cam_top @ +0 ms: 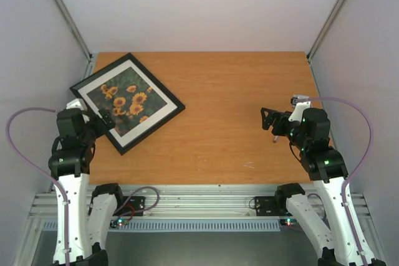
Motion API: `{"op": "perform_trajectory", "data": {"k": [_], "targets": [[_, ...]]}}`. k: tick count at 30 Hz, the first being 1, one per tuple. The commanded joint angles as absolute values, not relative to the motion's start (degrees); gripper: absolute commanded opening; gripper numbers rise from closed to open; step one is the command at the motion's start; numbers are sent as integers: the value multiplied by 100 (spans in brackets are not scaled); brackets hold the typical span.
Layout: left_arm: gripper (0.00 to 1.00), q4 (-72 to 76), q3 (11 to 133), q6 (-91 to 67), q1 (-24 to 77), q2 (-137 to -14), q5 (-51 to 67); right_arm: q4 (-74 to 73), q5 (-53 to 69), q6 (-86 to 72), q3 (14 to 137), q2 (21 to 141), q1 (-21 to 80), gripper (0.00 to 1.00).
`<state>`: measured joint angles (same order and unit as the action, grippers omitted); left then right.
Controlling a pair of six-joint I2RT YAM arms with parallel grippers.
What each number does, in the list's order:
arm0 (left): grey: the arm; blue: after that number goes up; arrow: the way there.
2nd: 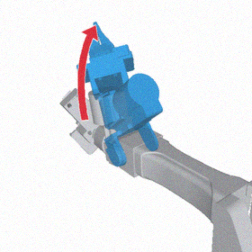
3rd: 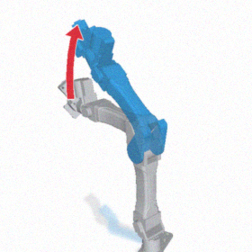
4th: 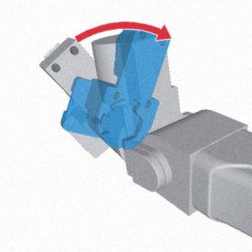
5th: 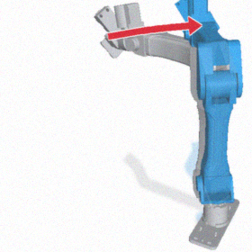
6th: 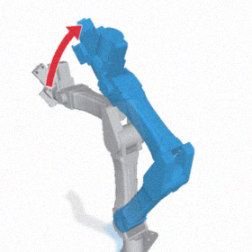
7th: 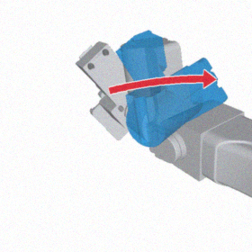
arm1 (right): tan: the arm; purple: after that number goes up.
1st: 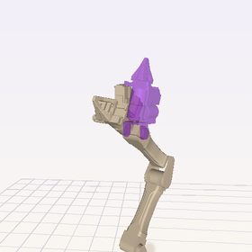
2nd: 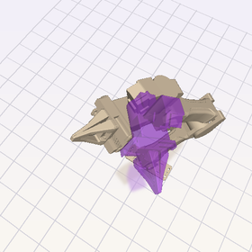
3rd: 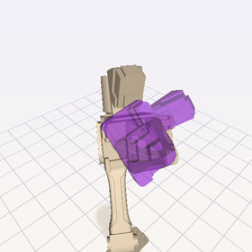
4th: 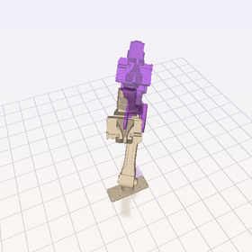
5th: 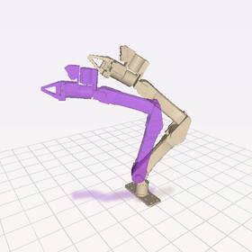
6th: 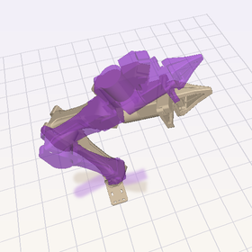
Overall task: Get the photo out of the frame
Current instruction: Move the photo frame to the center of the board.
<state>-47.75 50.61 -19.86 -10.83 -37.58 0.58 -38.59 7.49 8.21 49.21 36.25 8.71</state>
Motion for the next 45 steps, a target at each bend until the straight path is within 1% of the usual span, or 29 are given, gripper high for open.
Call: {"op": "perform_trajectory", "data": {"k": [1,7,12,16,19,21,26,31,33,37,40,41,44,45], "targets": [[99,-4682,5030,-1968,-1072,-3802,-136,-3718,692,867,4866,3578,905,98],[99,-4585,4969,-2093,-1067,-3890,-27,-3705,725,853,4839,3576,905,99],[99,-4778,5070,-2392,-1071,-4373,-70,-3727,795,853,4843,3678,901,98],[99,-4457,4895,-2898,-1139,-5033,-212,-3696,952,844,4851,3765,905,99],[99,-4246,4925,-3236,-1508,-5987,352,-3729,1028,835,4850,3823,905,99],[99,-4215,5034,-3342,-1796,-6403,798,-3773,1028,843,4821,3816,905,98],[98,-4096,5193,-3336,-2164,-6894,832,-3711,1061,835,4706,3739,1032,98],[95,-4016,5335,-3241,-2239,-7715,1000,-3763,949,855,4706,3661,1148,98],[91,-3955,5364,-3253,-2251,-7930,945,-3799,895,853,4697,3582,1187,99],[85,-3879,5403,-3101,-2284,-8138,717,-3814,821,861,4675,3464,1291,98],[82,-3779,5308,-3083,-2378,-8316,786,-3789,771,857,4650,3454,1409,99],[80,-3713,5268,-3080,-2393,-8402,846,-3774,761,853,4637,3453,1466,99],[69,-3494,5122,-3091,-2399,-8609,924,-3707,787,844,4599,3440,1540,99],[67,-3437,5085,-3105,-2399,-8682,943,-3697,811,846,4593,3431,1560,99]]}}
